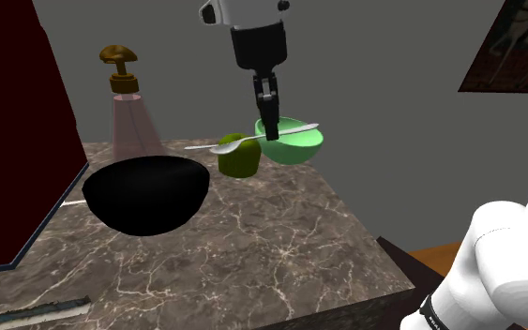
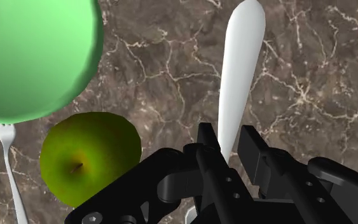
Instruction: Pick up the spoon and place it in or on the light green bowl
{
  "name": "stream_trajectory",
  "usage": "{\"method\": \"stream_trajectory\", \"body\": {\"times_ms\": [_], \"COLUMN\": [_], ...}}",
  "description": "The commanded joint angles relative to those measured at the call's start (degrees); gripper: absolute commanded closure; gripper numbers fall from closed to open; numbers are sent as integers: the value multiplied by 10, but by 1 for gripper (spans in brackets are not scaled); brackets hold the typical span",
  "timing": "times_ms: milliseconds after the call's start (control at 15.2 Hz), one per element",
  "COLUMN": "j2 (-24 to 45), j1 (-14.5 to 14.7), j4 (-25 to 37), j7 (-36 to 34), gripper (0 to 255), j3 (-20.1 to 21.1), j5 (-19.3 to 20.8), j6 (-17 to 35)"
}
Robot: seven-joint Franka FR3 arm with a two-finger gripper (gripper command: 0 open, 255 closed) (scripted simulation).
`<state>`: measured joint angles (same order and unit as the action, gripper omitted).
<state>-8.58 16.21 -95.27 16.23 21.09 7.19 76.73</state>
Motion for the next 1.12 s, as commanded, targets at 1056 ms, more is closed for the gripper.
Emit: {"method": "stream_trajectory", "body": {"times_ms": [1056], "j2": [46], "j1": [-101], "j4": [58], "j7": [233], "gripper": [255], "j3": [-130], "j5": [59], "j6": [31]}}
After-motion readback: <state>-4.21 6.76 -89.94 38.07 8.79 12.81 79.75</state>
